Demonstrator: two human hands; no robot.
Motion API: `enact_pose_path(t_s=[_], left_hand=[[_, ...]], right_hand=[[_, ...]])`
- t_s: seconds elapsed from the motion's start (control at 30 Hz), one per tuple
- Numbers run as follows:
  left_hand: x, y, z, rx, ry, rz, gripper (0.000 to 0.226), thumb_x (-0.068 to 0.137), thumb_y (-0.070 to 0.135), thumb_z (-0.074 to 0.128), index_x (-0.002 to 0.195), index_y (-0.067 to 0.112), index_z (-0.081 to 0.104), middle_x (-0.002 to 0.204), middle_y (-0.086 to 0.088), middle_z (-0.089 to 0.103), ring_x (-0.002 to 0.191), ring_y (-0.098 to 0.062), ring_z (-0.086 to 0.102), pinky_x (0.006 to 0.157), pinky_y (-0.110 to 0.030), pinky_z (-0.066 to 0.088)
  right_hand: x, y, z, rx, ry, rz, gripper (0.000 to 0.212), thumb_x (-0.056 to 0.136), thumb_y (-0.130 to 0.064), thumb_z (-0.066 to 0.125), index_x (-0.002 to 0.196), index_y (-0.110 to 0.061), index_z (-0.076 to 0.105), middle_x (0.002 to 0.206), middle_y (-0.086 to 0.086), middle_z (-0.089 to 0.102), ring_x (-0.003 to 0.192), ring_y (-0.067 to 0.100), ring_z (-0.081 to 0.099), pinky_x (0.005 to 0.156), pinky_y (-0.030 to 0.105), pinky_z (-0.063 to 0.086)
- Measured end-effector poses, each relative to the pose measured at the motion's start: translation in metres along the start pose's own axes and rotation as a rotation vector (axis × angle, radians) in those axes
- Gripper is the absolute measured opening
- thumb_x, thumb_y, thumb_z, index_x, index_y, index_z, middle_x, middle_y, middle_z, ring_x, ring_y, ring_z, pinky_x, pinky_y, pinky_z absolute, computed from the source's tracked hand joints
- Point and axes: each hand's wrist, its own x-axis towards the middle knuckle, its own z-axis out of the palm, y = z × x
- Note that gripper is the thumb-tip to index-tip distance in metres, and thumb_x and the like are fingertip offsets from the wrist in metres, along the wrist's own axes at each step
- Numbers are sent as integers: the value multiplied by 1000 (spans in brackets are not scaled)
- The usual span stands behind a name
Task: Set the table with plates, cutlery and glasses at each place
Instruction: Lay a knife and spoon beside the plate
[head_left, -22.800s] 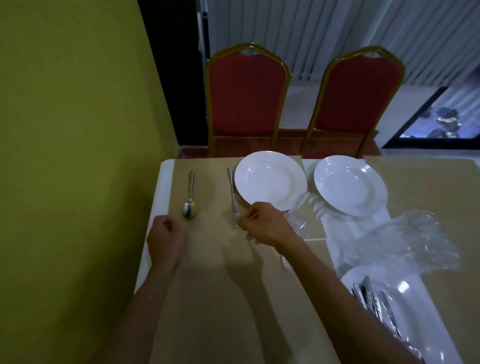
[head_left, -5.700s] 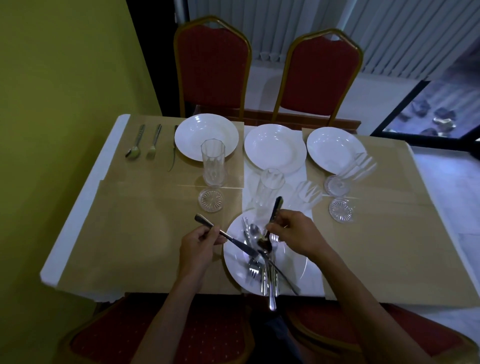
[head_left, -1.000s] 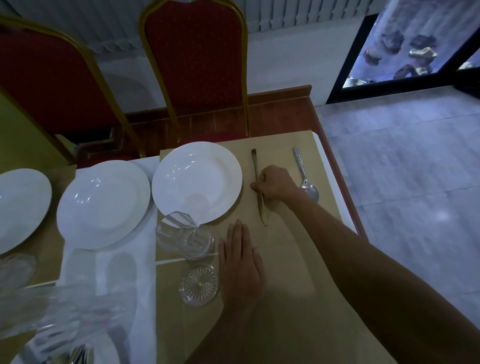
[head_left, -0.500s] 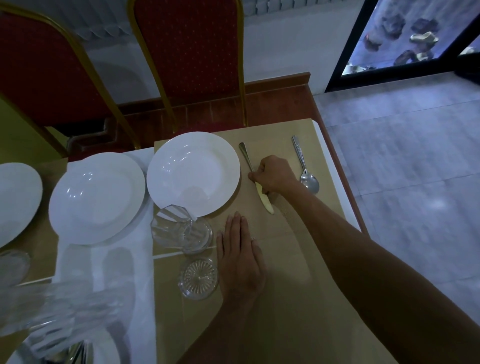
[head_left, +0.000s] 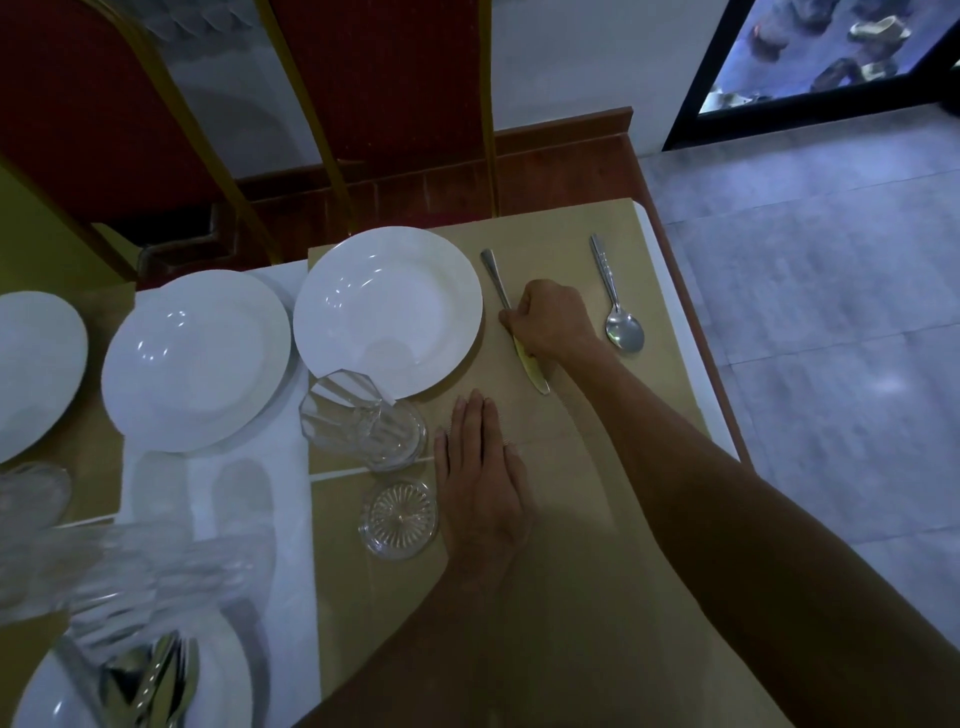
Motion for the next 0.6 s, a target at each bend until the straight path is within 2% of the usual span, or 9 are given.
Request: enact_pose_path(t_s=[0.2,0.3,0.4,0.6], left_hand=[[0,0,1,12,4,-8,58,99,26,39,154,10,32,164,-3,23,153,-17,15,123,-46,15],[0,0,1,13,12,1,58,99,25,41,153,9,33,164,-4,24,153,-18,16,124,-46,15],[1,0,2,23,19,2,58,98,25,41,153,9,34,164,-4,24,153,-18,16,124,-46,15],[2,0,3,18,36,8,57,98,25,41,153,9,35,163,-5,26,152,-18,18,123,-47,16]], right_hand=[[-1,0,2,12,7,1,30,92,-34,67,93,-5,64,92,13,69,84,25,63,70,32,48],[0,0,2,31,9,1,30,91,-34,68,93,-4,65,92,14,70,83,28,67,78,39,56],[1,0,1,26,6,-4,32,90,-34,68,93,-2,67,91,14,70,84,29,67,80,43,57],[2,0,1,10,-4,-11,31,89,-33,70,85,-3,67,86,13,69,81,26,64,73,35,51]])
